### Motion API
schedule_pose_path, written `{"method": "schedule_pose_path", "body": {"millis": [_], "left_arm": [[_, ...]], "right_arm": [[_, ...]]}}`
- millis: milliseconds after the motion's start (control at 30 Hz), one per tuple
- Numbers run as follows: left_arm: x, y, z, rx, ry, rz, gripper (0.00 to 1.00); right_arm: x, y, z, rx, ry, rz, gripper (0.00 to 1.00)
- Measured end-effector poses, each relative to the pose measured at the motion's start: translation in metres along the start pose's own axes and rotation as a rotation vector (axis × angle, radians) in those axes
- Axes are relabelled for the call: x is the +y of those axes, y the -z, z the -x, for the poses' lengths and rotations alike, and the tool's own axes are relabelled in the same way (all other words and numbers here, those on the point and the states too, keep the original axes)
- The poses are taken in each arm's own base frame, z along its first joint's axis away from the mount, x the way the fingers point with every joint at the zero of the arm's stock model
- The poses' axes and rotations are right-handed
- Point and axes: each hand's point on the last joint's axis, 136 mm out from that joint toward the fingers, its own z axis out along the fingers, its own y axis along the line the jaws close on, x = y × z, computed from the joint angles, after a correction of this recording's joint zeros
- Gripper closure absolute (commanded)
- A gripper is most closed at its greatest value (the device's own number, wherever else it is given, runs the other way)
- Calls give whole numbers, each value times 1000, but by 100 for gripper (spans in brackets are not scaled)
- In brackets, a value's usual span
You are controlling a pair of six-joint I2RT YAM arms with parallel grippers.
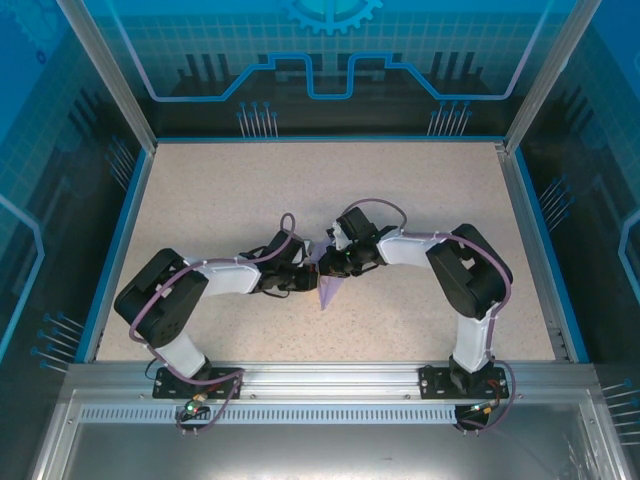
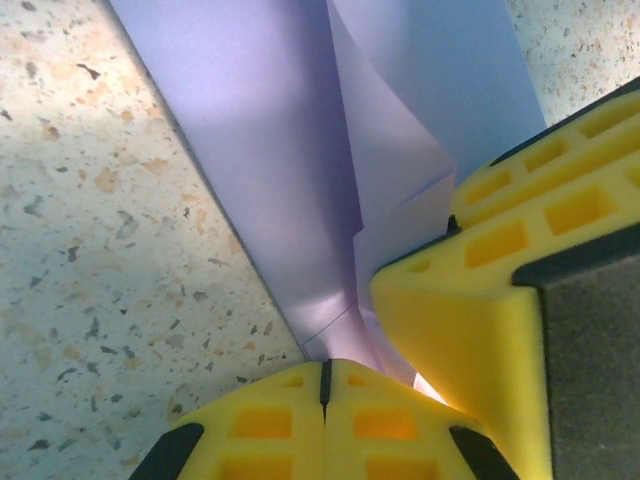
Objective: Fold a paper plane with a square sheet of paper (pick it up from the middle)
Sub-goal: Fourth fold the wing at the center of the table.
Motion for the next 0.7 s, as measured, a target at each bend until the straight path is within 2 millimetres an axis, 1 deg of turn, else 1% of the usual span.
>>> {"method": "schedule_pose_path", "body": {"millis": [167, 533, 700], "left_arm": [[0, 0, 0, -2, 4, -8, 100], [1, 2, -1, -8, 29, -16, 100], [4, 5, -2, -13, 32, -12, 100]], "right_arm": [[0, -1, 0, 4, -4, 1, 86], [-1, -3, 1, 17, -13, -8, 79], [0, -6, 1, 19, -14, -4, 78]]}}
